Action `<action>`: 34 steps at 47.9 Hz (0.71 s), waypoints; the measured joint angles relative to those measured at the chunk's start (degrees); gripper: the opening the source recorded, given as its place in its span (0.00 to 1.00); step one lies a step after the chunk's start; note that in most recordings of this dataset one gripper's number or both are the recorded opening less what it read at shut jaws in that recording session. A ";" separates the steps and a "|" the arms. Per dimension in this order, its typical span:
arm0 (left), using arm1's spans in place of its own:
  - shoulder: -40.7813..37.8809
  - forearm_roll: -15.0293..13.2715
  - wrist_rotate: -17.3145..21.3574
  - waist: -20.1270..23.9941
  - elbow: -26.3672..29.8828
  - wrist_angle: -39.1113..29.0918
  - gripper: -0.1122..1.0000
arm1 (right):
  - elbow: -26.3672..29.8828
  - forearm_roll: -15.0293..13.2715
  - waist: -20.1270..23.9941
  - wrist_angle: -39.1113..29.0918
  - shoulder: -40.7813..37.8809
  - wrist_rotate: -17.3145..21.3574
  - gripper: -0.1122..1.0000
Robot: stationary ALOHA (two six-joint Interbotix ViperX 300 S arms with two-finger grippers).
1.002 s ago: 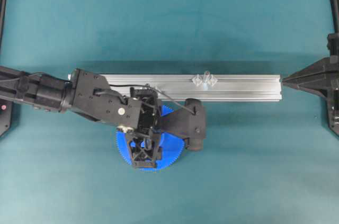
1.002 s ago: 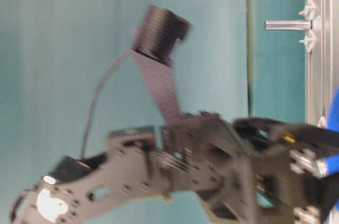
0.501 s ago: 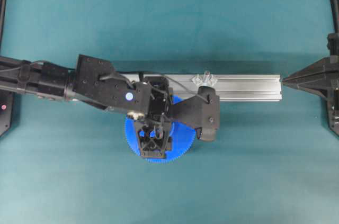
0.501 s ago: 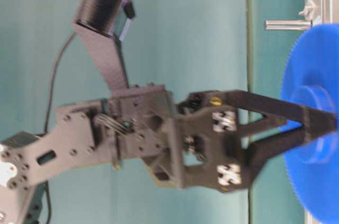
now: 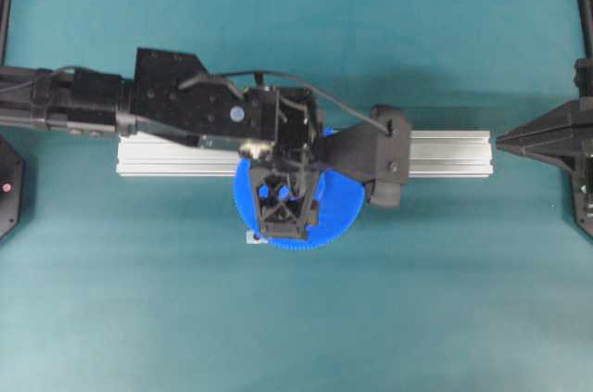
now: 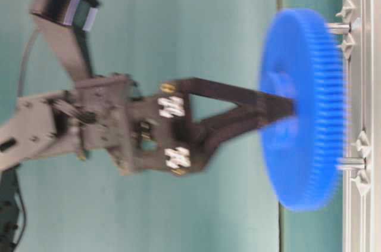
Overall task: Insert the large gear onto the shaft.
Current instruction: 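Lift the blue gear and carry it toward the right shaft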
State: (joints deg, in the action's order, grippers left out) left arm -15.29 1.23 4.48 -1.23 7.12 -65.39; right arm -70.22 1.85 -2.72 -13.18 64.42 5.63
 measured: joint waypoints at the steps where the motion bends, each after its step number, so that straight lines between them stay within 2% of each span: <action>1: -0.26 0.00 0.35 0.18 0.44 -0.18 0.80 | 0.00 0.09 0.00 0.00 0.00 0.00 0.12; 17: -5.45 0.09 7.56 2.64 8.53 -6.15 0.80 | -0.53 0.00 0.00 0.00 0.00 0.00 0.12; 34: -9.23 0.00 11.60 5.19 16.88 -7.91 0.80 | -0.79 0.00 0.00 0.00 0.79 0.00 0.12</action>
State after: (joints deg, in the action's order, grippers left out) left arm -24.52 1.23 16.08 3.96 23.99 -73.30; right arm -71.02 1.85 -2.72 -13.18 65.21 5.63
